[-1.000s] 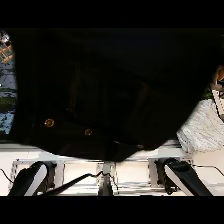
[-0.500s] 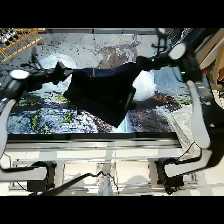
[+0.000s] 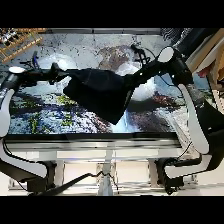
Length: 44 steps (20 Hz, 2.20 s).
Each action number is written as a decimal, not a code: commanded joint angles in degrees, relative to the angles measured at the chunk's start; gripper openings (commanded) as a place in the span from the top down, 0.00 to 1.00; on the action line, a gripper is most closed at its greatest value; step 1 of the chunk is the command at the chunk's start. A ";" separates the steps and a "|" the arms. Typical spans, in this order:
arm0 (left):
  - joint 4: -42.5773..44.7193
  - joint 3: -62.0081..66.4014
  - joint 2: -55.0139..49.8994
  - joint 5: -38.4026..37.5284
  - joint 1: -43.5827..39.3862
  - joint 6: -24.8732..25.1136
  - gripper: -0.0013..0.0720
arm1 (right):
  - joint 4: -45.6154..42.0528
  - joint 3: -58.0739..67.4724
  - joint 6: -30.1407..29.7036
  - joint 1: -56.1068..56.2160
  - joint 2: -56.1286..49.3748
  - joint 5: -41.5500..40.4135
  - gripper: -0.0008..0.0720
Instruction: Fold the clothes and pants, and hang the long-sleeved shirts on hangers.
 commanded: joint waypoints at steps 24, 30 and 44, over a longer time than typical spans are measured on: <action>18.58 3.41 7.37 -12.57 10.80 -0.66 0.33 | 19.74 -48.68 -1.70 -8.28 14.12 -24.50 0.03; 15.91 3.41 8.33 -11.37 3.21 1.86 0.33 | 46.75 -50.71 -17.75 -3.43 4.07 -32.00 0.04; 16.33 3.39 -4.79 -3.58 -20.20 0.31 0.87 | -15.34 -20.35 8.96 -15.34 5.46 -21.68 0.94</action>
